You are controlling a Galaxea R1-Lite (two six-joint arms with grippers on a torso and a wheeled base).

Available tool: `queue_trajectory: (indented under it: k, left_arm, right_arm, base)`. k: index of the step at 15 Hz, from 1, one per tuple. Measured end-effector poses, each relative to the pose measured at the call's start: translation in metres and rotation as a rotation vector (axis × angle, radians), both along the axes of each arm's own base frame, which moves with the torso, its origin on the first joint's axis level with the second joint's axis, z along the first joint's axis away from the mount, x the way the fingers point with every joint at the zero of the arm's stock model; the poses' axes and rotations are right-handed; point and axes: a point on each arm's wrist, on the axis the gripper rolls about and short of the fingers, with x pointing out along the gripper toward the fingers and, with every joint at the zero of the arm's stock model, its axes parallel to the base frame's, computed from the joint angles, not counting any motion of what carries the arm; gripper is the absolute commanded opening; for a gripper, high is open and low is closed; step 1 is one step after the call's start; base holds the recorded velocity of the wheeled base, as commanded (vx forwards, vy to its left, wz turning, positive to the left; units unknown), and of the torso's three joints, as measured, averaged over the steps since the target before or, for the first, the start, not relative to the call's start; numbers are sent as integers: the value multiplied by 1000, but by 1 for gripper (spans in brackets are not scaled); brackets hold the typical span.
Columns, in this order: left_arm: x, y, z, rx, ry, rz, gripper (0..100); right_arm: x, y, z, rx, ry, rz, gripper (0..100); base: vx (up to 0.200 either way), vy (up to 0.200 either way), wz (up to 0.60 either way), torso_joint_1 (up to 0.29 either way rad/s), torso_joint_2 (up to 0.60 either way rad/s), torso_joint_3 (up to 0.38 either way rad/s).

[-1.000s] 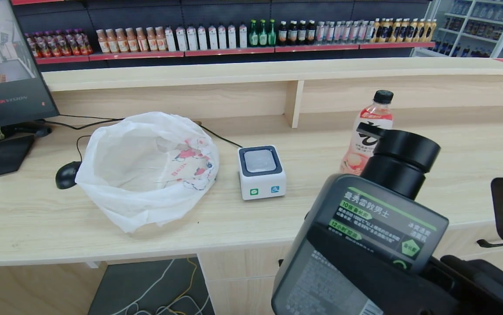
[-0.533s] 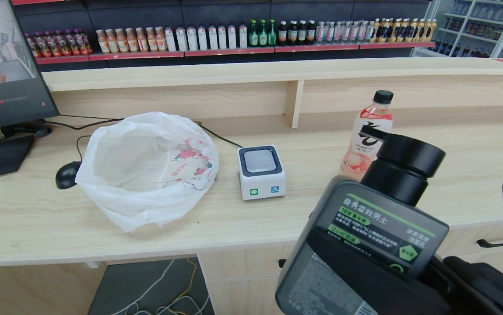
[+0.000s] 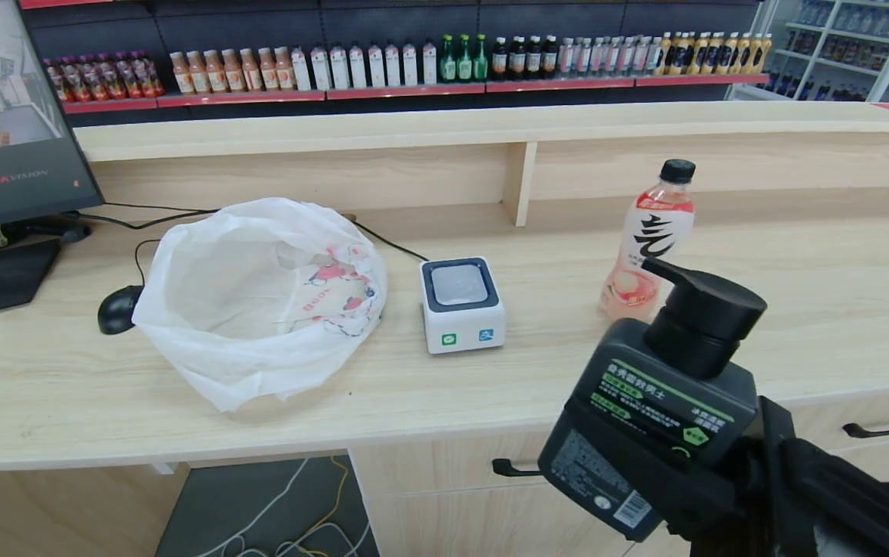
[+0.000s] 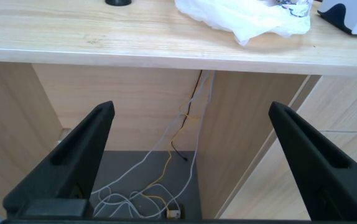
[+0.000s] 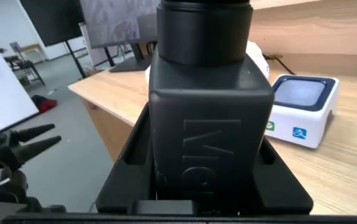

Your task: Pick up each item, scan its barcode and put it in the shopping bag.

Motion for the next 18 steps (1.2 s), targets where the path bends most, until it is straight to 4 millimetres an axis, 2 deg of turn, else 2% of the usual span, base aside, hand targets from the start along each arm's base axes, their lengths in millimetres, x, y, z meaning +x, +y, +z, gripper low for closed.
queue_trajectory:
  k: [4, 11, 18]
  left_arm:
    - [0, 0, 0, 0, 0, 0, 100]
    - [0, 0, 0, 0, -1, 0, 100]
    - [0, 0, 0, 1, 0, 0, 100]
  right_arm:
    - [7, -15, -11, -95, -33, -96, 0]
    - [51, -60, -12, -136, -42, -438, 0]
    - [68, -70, -13, -135, -27, -518, 0]
  base:
    - [0, 0, 0, 0, 0, 0]
    - [0, 0, 0, 0, 0, 0]
    - [0, 0, 0, 0, 0, 0]
